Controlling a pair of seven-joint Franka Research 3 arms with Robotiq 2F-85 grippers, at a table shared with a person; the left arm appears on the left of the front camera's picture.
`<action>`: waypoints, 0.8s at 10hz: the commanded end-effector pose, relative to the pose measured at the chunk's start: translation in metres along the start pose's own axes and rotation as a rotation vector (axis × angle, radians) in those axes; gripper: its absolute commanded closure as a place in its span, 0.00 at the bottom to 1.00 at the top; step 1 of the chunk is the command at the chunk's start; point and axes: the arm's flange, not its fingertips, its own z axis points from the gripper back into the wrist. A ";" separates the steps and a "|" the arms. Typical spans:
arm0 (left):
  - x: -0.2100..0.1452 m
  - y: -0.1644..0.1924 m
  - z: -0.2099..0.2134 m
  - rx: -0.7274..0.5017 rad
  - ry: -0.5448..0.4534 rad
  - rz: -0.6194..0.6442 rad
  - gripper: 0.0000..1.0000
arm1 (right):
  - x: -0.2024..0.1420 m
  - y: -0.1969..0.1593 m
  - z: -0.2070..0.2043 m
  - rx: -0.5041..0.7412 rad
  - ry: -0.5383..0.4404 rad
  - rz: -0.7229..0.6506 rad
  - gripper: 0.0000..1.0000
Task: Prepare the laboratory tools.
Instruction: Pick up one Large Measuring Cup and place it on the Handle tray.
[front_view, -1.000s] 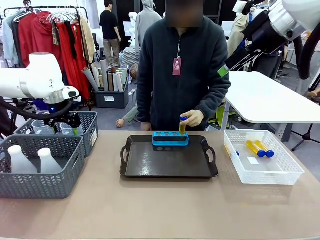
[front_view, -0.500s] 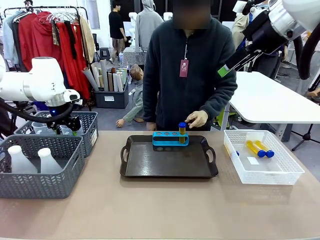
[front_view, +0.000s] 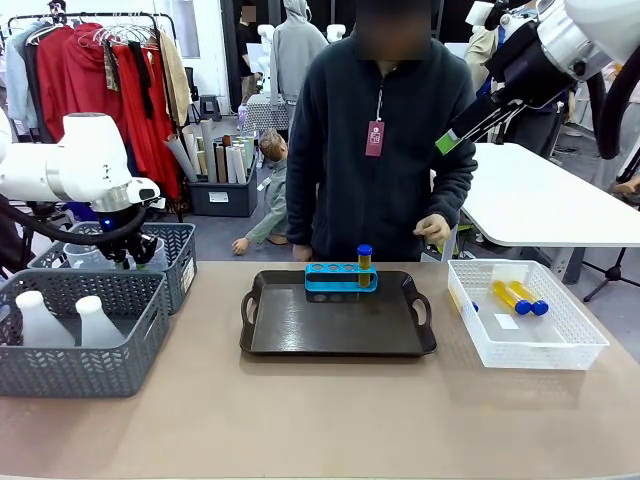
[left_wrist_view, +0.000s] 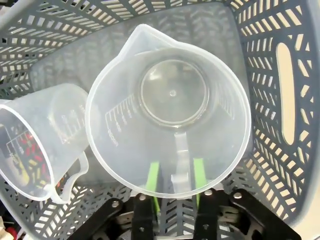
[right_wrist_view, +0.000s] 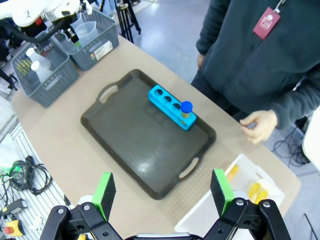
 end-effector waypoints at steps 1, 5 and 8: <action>0.000 0.004 0.002 -0.026 -0.002 -0.009 1.00 | 0.000 0.000 0.001 0.003 -0.002 0.000 0.00; -0.008 -0.003 0.030 -0.028 -0.012 -0.001 1.00 | 0.000 0.000 0.001 0.003 -0.002 0.000 0.00; -0.019 -0.014 0.079 -0.015 -0.018 -0.058 1.00 | 0.000 0.000 0.001 0.003 -0.002 0.000 0.00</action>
